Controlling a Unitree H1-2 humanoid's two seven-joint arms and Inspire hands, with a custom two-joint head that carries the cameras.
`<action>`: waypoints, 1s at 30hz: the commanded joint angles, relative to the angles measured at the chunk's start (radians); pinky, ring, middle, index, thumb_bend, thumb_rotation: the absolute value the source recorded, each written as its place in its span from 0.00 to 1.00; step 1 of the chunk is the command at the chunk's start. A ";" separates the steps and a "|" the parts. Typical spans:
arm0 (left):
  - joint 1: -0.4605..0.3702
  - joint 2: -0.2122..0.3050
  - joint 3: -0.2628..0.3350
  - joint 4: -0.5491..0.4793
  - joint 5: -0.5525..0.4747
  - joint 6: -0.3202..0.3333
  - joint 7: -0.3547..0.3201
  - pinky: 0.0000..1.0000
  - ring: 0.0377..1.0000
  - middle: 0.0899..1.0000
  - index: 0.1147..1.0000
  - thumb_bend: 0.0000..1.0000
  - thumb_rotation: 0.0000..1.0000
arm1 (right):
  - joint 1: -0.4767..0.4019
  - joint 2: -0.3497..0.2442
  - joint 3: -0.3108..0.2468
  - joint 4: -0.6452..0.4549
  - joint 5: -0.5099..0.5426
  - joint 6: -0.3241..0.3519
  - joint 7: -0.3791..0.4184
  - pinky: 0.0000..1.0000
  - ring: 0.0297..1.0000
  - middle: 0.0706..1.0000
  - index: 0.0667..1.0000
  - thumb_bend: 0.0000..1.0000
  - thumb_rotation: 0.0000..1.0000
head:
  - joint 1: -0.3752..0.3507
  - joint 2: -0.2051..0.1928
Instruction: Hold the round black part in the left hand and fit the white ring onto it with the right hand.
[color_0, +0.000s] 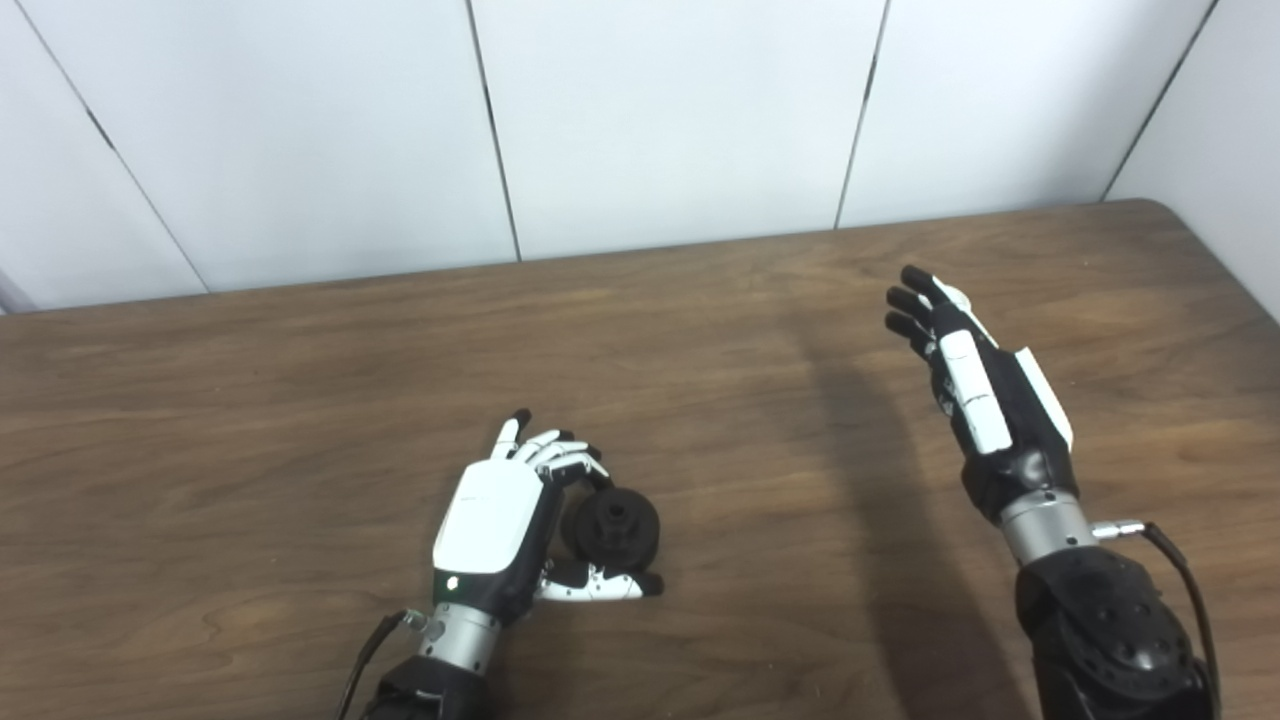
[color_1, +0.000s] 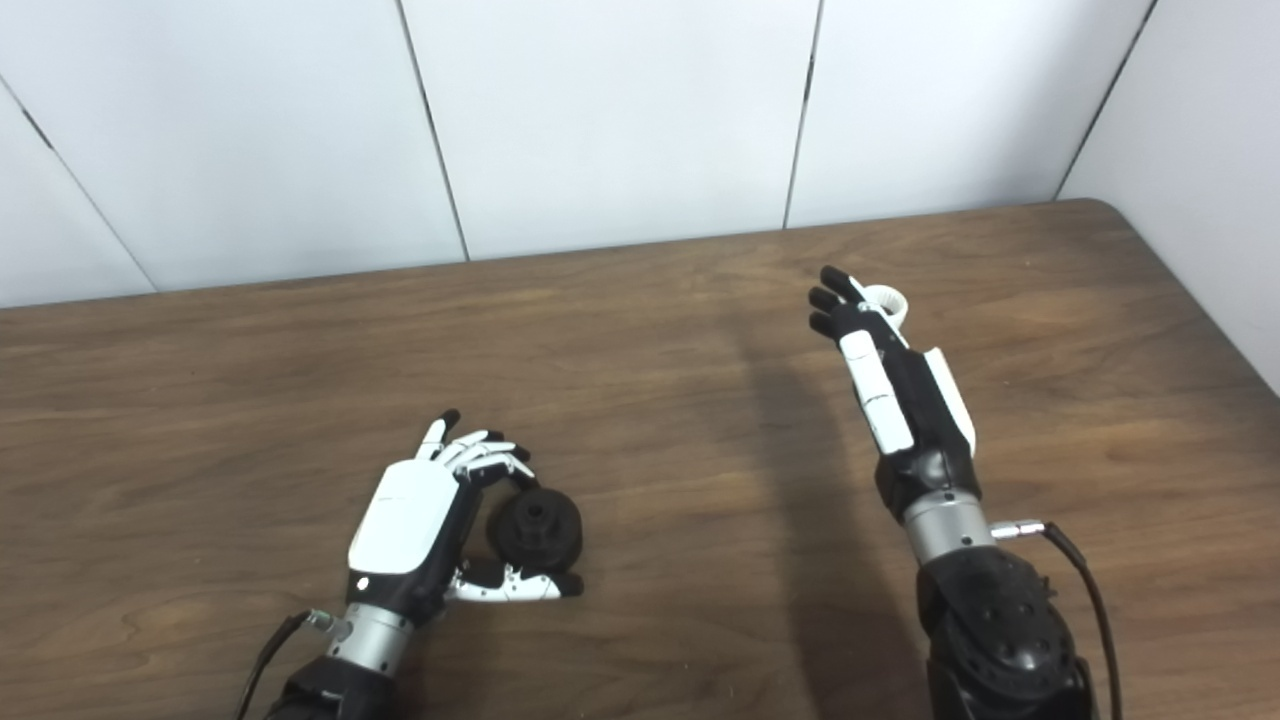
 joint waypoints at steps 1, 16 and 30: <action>0.042 0.012 -0.009 0.087 -0.006 -0.021 0.030 1.00 0.84 0.73 0.42 0.52 0.06 | -0.037 -0.023 -0.017 -0.044 -0.004 -0.012 0.000 1.00 0.89 0.89 0.90 0.53 0.84 | -0.010 0.001; 0.052 0.049 0.006 0.047 -0.030 -0.034 0.016 1.00 0.82 0.72 0.42 0.52 0.05 | -0.220 -0.281 0.058 0.090 -0.518 0.041 0.025 0.88 0.91 0.88 0.75 0.79 0.30 | -0.149 0.027; 0.057 0.059 0.015 0.028 -0.030 -0.038 0.003 1.00 0.82 0.71 0.42 0.52 0.05 | -0.410 -0.401 0.112 0.381 -0.648 0.039 0.154 1.00 1.00 0.97 0.70 0.87 0.21 | -0.199 0.041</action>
